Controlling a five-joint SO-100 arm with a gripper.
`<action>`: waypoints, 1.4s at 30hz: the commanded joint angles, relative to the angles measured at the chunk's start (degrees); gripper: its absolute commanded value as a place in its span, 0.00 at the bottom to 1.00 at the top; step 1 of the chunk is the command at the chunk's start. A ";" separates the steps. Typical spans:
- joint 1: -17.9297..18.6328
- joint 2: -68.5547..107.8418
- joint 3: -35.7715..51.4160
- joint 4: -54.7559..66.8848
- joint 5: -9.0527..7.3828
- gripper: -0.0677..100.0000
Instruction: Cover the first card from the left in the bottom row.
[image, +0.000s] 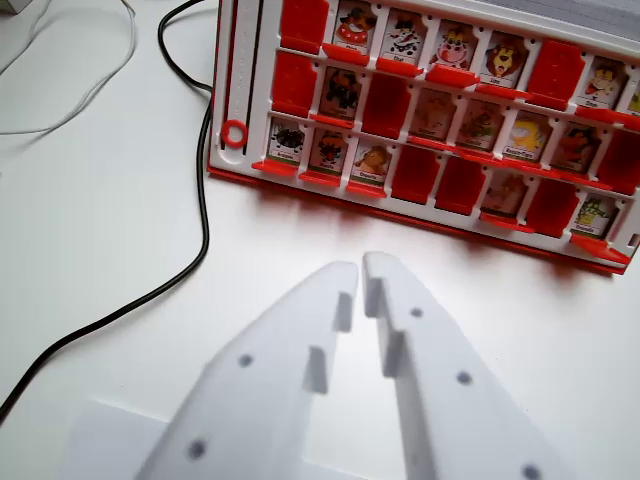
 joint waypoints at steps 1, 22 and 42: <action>-2.37 -5.10 -4.92 -4.39 -0.62 0.00; -8.17 -42.10 -8.09 -26.89 0.35 0.00; -9.84 -66.45 -22.94 -32.78 1.58 0.00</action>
